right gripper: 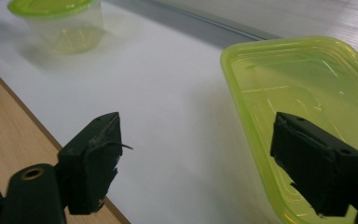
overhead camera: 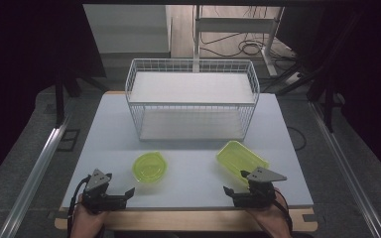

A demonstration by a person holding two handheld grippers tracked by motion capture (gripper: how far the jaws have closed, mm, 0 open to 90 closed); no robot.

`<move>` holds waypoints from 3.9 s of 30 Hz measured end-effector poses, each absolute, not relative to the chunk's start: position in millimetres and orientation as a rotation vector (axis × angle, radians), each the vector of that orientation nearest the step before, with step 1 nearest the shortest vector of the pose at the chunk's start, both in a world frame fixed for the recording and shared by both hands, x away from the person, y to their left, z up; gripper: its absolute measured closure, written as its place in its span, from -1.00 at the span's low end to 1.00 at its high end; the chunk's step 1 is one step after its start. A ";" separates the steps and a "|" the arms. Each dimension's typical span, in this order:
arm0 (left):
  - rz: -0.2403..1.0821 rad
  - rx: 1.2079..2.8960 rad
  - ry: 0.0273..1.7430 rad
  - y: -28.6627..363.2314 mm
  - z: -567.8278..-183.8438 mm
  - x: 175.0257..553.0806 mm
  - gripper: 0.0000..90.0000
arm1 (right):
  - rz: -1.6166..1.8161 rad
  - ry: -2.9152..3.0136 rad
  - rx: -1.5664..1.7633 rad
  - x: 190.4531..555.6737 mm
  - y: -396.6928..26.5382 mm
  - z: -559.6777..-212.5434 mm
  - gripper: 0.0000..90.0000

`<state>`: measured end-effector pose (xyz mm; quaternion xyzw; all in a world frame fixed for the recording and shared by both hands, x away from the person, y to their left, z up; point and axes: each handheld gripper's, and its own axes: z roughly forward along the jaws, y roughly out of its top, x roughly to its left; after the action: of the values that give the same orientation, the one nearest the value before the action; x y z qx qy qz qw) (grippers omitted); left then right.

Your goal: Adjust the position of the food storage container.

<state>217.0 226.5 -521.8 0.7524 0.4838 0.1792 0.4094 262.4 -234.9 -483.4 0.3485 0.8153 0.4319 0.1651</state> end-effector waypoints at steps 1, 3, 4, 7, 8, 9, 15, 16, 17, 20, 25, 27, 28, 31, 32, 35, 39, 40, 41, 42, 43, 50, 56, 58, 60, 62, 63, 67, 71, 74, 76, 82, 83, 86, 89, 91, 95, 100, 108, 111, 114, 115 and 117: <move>0.438 1.899 1.219 226.4 -521.6 216.8 -0.96 | 1.230 2.318 1.020 263.1 -237.1 -482.9 -0.51; 0.426 1.903 1.216 226.2 -521.6 216.7 -0.96 | 1.225 2.316 1.028 263.4 -237.8 -483.2 -0.47; 0.422 1.910 1.214 225.9 -521.7 216.9 -0.94 | 1.211 2.314 1.043 264.3 -238.8 -483.8 -0.45; 0.415 1.929 1.221 223.5 -521.6 217.1 -0.90 | 1.211 2.316 1.062 266.0 -240.6 -484.7 -0.39; 0.417 1.935 1.220 222.8 -521.6 217.0 -0.87 | 1.206 2.315 1.061 266.4 -241.0 -484.6 -0.36; 0.413 1.946 1.214 221.5 -521.3 216.8 -0.84 | 1.204 2.315 1.062 266.5 -241.2 -484.6 -0.34; 0.412 1.967 1.191 217.6 -519.8 216.0 -0.70 | 1.217 2.312 1.085 268.0 -244.8 -484.8 -0.28; 0.410 1.968 1.187 217.2 -519.1 215.6 -0.70 | 1.217 2.312 1.085 268.0 -244.8 -484.8 -0.28; 0.409 1.971 1.183 217.0 -518.4 215.4 -0.68 | 1.220 2.315 1.086 268.2 -245.4 -484.8 -0.27; 0.405 1.977 1.164 216.3 -517.0 214.5 -0.56 | 1.213 2.321 1.072 268.7 -246.0 -485.1 -0.24; 0.385 1.983 1.129 214.4 -512.7 213.2 -0.32 | 1.206 2.320 1.064 268.9 -245.4 -485.4 -0.23; 0.364 1.971 1.109 213.2 -509.6 212.8 -0.17 | 1.204 2.322 1.055 268.9 -245.2 -485.7 -0.23; 0.358 1.965 1.097 212.1 -507.6 212.7 -0.17 | 1.204 2.322 1.055 268.9 -245.2 -485.7 -0.23; 0.322 1.959 1.075 204.5 -501.6 213.6 0.08 | 1.203 2.320 1.049 268.6 -245.0 -485.6 -0.23; 0.313 1.963 1.069 201.2 -500.2 214.3 0.16 | 1.204 2.320 1.048 268.5 -244.8 -485.5 -0.23; 0.292 1.977 1.047 190.3 -496.7 218.3 0.36 | 1.206 2.318 1.049 268.5 -244.5 -485.5 -0.23; 0.262 1.993 1.017 173.5 -492.9 225.8 0.62 | 1.208 2.319 1.049 268.2 -243.7 -485.7 -0.22; 0.262 1.996 1.007 169.3 -492.0 227.4 0.66 | 1.209 2.319 1.048 268.1 -243.5 -485.6 -0.22; 0.257 1.997 0.999 165.3 -491.3 229.2 0.71 | 1.208 2.321 1.046 268.0 -243.4 -485.6 -0.22; 0.254 1.998 0.993 161.7 -490.7 231.1 0.76 | 1.208 2.320 1.046 267.9 -243.2 -485.6 -0.22; 0.253 1.999 0.990 158.1 -490.4 233.1 0.80 | 1.207 2.320 1.046 267.9 -243.2 -485.7 -0.22; 0.241 2.005 0.975 138.9 -485.1 255.3 1.00 | 1.204 2.315 1.026 266.9 -242.4 -484.9 -0.18; 0.253 2.025 0.972 122.7 -485.6 269.6 1.00 | 1.204 2.313 1.023 267.2 -242.5 -485.3 -0.17; 0.270 2.045 0.974 117.0 -488.0 274.7 1.00 | 1.199 2.316 1.020 267.1 -242.3 -485.4 -0.16; 0.290 2.055 0.991 112.5 -490.8 281.2 1.00 | 1.193 2.318 1.016 266.9 -242.0 -485.8 -0.15; 0.308 2.054 1.012 109.0 -491.8 285.4 1.00 | 1.192 2.319 1.016 266.9 -241.6 -486.1 -0.15; 0.315 2.062 1.019 107.5 -492.2 287.3 1.00 | 1.192 2.319 1.015 266.8 -241.2 -486.3 -0.15; 0.318 2.072 1.060 105.6 -495.6 292.4 1.00 | 1.186 2.325 1.014 266.9 -240.4 -487.3 -0.15; 0.324 2.064 1.084 110.4 -496.0 293.2 1.00 | 1.185 2.324 1.014 266.9 -240.9 -487.1 -0.15; 0.317 2.049 1.099 115.5 -496.4 293.7 1.00 | 1.184 2.325 1.016 267.2 -241.5 -487.3 -0.15; 0.324 2.051 1.111 118.1 -496.4 293.9 1.00 | 1.180 2.325 1.017 267.3 -241.7 -487.4 -0.15; 0.333 2.049 1.153 129.2 -496.6 294.9 1.00 | 1.175 2.331 1.021 267.4 -241.5 -487.9 -0.15; 0.335 2.049 1.160 131.8 -496.7 295.2 1.00 | 1.175 2.331 1.021 267.4 -241.5 -487.9 -0.15; 0.352 2.051 1.182 138.9 -497.1 295.6 1.00 | 1.174 2.335 1.020 267.6 -241.2 -488.3 -0.15; 0.368 2.047 1.204 146.6 -497.5 296.1 1.00 | 1.174 2.337 1.020 267.6 -241.0 -488.6 -0.15; 0.378 2.048 1.218 151.9 -497.5 296.3 1.00 | 1.174 2.338 1.020 267.7 -241.0 -488.7 -0.15; 0.387 2.039 1.253 164.3 -497.7 297.2 1.00 | 1.174 2.339 1.019 267.7 -241.0 -488.8 -0.15; 0.390 2.016 1.289 178.9 -498.8 299.1 1.00 | 1.175 2.339 1.019 267.9 -241.1 -488.8 -0.15; 0.408 1.981 1.348 201.2 -500.2 301.5 1.00 | 1.178 2.340 1.020 268.0 -241.5 -488.9 -0.15; 0.404 1.968 1.357 204.4 -500.5 301.7 1.00 | 1.179 2.339 1.021 268.2 -241.6 -488.9 -0.15; 0.400 1.968 1.351 203.6 -500.0 300.9 1.00 | 1.179 2.340 1.021 268.2 -241.6 -488.9 -0.15; 0.397 1.964 1.345 202.6 -499.4 300.1 0.99 | 1.180 2.342 1.020 268.4 -241.9 -488.8 -0.15; 0.399 1.961 1.328 199.3 -496.6 297.6 0.98 | 1.179 2.342 1.020 268.5 -242.3 -488.7 -0.14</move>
<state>297.6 199.3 -496.6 0.7613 0.5155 0.1550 0.3614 268.5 -242.3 -488.7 0.3577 0.8211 0.4136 0.1634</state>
